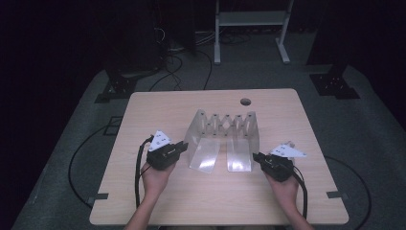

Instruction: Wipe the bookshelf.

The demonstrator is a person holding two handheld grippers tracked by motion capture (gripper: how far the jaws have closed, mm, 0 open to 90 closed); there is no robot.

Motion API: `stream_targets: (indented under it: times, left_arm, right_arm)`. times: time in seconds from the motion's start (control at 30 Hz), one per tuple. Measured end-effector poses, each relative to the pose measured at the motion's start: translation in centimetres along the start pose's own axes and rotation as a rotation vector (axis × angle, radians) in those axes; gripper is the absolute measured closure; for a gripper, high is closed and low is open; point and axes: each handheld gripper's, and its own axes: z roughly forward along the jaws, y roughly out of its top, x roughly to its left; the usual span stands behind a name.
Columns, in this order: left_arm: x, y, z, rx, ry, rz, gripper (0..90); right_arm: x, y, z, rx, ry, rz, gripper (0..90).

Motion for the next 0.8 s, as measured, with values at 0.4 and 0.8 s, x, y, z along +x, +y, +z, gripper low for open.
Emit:
stream_targets:
  times: [0.4, 0.8]
  left_arm:
    - [-0.8, -0.4, -0.1, -0.024, 0.031, -0.041, 81.5]
    - [-1.3, 0.0, 0.9, -0.028, 0.011, -0.048, 78.2]
  right_arm:
    - [-0.3, 0.1, 0.6, -0.01, 0.03, 0.002, 82.2]
    - [-1.3, 0.5, 1.0, -0.013, 0.046, 0.004, 82.3]
